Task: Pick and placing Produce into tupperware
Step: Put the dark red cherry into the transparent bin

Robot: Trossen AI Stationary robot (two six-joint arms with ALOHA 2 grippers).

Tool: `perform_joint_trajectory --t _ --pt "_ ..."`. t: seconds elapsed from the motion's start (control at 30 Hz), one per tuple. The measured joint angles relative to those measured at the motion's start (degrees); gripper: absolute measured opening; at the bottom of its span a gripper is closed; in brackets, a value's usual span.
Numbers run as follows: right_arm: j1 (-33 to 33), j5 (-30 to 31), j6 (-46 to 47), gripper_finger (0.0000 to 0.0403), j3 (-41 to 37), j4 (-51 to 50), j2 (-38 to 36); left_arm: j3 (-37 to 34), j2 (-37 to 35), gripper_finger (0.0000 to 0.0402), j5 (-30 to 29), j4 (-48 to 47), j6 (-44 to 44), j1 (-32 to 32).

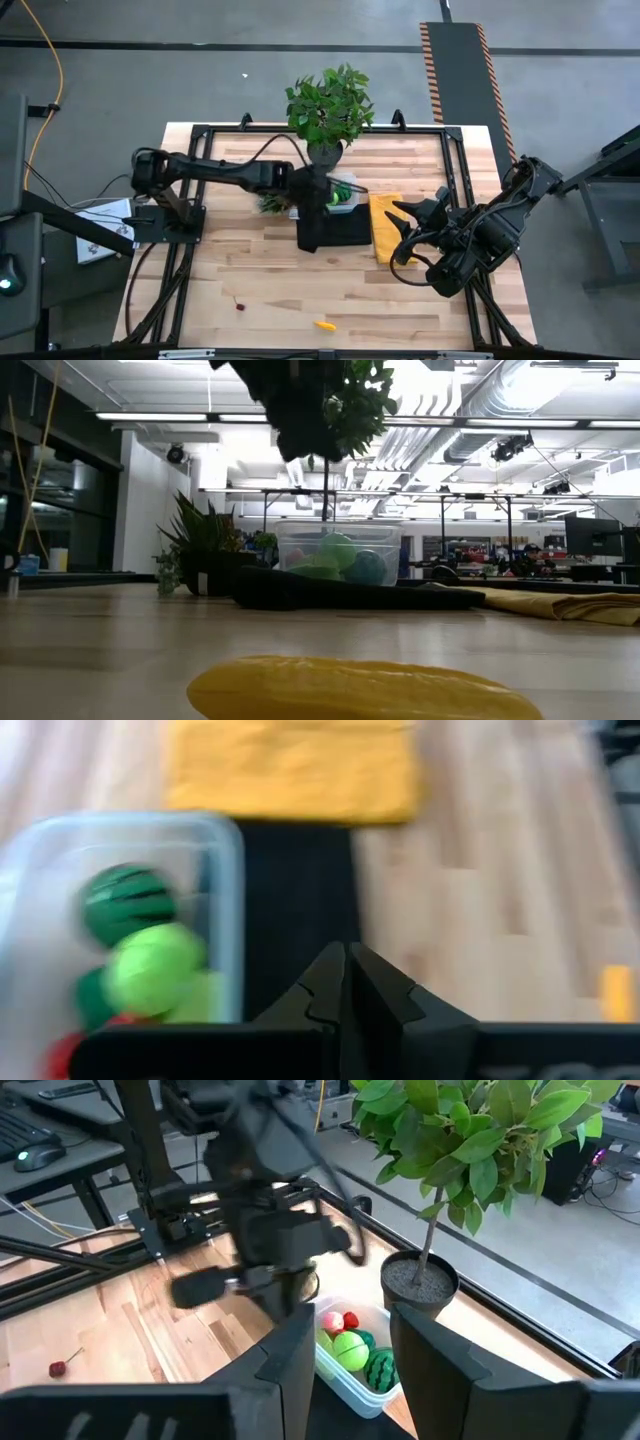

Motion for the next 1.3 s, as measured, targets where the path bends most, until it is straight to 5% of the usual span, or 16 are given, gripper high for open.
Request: perform_joint_trajectory --t 0.2,0.4,0.6,0.87,1.3 --pt "0.69 -0.74 0.0 0.0124 0.0 0.09 -0.01 0.07 -2.0 0.0002 6.49 3.1 -6.31 -5.94" --pt "2.94 -3.94 -0.42 0.0124 0.0 3.05 -0.04 0.0 -6.01 0.0 6.54 4.82 -14.05 -14.27" --pt "4.77 -11.53 -6.07 0.0124 0.0 9.95 0.78 0.02 -10.71 0.0 -0.85 3.5 -21.78 -24.8" --pt "1.96 -19.15 -14.17 0.0124 0.0 15.69 4.41 0.04 -15.86 0.0 -13.52 -13.82 -40.8 -38.82" --pt "-3.03 -29.23 -27.67 0.0124 -0.02 30.83 5.67 0.0 -15.75 0.0006 -16.8 -26.65 -58.48 -55.98"
